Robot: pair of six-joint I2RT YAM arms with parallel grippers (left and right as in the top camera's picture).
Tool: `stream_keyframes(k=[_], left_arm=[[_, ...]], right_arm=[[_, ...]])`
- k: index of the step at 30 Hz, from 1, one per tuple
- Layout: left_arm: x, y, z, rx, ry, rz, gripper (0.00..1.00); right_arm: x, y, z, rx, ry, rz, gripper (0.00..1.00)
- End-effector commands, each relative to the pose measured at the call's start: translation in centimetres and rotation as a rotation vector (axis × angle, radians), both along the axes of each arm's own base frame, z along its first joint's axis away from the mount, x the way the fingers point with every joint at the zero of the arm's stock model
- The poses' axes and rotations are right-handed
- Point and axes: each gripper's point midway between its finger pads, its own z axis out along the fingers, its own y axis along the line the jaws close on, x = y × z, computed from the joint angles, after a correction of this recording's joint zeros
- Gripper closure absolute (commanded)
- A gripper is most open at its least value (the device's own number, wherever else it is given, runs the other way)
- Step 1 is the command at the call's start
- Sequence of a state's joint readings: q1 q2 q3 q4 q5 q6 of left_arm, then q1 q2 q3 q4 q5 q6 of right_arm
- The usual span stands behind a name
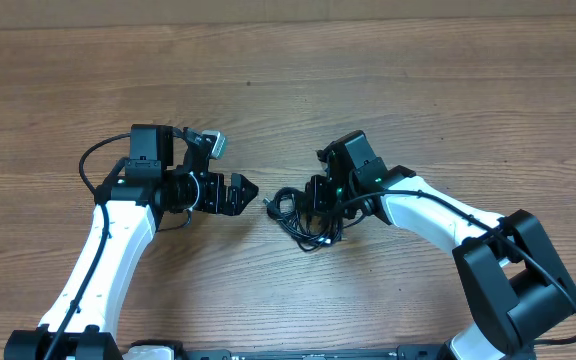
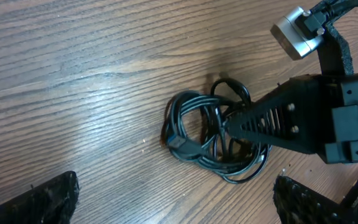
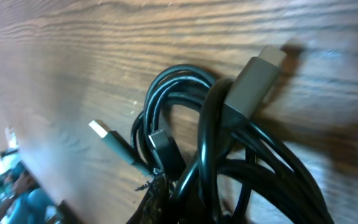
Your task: Untangle cables
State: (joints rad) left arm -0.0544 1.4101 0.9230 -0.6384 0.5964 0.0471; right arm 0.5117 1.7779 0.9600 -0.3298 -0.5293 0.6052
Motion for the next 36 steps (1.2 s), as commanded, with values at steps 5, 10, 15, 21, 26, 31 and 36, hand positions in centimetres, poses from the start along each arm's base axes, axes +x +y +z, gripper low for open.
stream_keyframes(k=[5,10,15,21,26,31,36], left_arm=[[0.0,0.1,0.0,0.002,0.021,0.011,0.0],[-0.1,0.1,-0.1,0.002,0.024,0.011,0.0],[-0.1,0.1,-0.1,0.002,0.025,0.011,0.0],[-0.2,0.1,-0.1,0.003,0.031,0.011,0.0],[-0.2,0.1,-0.1,0.003,0.031,0.011,0.0],[-0.2,0.1,-0.1,0.003,0.031,0.011,0.0],[-0.2,0.1,-0.1,0.003,0.032,0.011,0.0]], right_arm=[[0.1,2.4,4.5,0.169,-0.049,0.096,0.96],[-0.9,4.2,8.5,0.343,-0.153,0.256,0.96],[-2.5,5.6,12.2,0.535,-0.25,0.433,0.96],[-5.0,5.9,16.3,0.765,-0.364,0.655,0.96],[-6.2,5.6,17.8,0.858,-0.395,0.748,0.96],[-6.5,5.6,17.9,0.869,-0.4,0.763,0.96],[-6.7,5.5,18.0,0.879,-0.399,0.773,0.96]])
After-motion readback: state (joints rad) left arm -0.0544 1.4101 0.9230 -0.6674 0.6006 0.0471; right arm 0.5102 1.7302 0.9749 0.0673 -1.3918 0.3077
